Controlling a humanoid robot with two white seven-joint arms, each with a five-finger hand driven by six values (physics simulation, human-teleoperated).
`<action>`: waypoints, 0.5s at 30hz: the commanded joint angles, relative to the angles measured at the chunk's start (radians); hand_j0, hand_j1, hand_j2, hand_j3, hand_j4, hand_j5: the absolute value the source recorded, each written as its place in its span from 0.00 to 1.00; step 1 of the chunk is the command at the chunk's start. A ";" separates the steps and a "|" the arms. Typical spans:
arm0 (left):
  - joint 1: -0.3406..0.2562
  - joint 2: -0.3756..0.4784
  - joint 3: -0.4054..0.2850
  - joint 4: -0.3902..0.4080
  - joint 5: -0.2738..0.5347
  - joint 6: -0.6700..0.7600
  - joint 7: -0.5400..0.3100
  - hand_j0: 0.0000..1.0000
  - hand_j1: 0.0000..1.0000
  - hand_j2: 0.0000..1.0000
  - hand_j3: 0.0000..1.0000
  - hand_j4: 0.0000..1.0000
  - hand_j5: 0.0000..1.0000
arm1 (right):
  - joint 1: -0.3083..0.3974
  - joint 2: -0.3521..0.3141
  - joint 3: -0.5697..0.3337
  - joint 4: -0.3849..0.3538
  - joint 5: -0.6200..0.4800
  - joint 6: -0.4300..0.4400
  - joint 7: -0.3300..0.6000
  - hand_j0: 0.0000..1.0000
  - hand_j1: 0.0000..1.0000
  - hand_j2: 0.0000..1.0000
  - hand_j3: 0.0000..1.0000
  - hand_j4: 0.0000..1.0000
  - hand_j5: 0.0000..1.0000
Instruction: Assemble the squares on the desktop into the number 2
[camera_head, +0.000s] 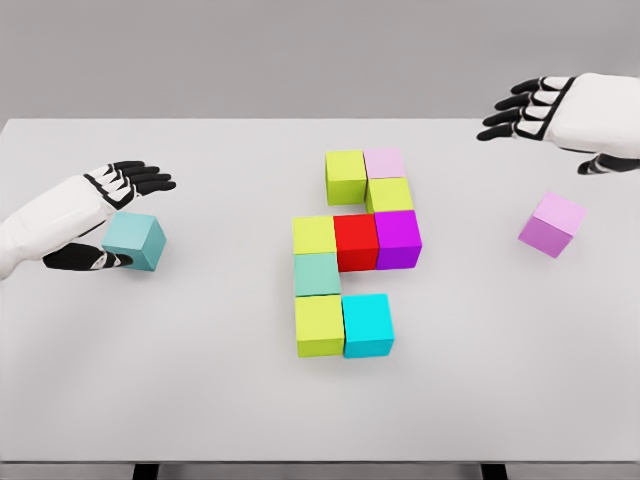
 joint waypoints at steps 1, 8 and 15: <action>0.000 0.000 0.001 0.002 0.005 0.001 0.000 1.00 1.00 1.00 1.00 1.00 1.00 | 0.000 0.009 -0.003 -0.005 -0.003 0.003 0.000 1.00 1.00 1.00 1.00 1.00 1.00; -0.009 0.037 0.079 -0.018 0.095 0.001 -0.153 1.00 1.00 1.00 1.00 1.00 1.00 | 0.029 0.095 -0.063 0.003 -0.008 0.003 0.000 1.00 1.00 1.00 1.00 1.00 1.00; -0.156 0.045 0.066 -0.072 0.199 0.535 -0.442 1.00 1.00 1.00 1.00 1.00 1.00 | 0.034 0.018 -0.072 0.003 -0.014 0.003 0.000 1.00 1.00 1.00 1.00 1.00 1.00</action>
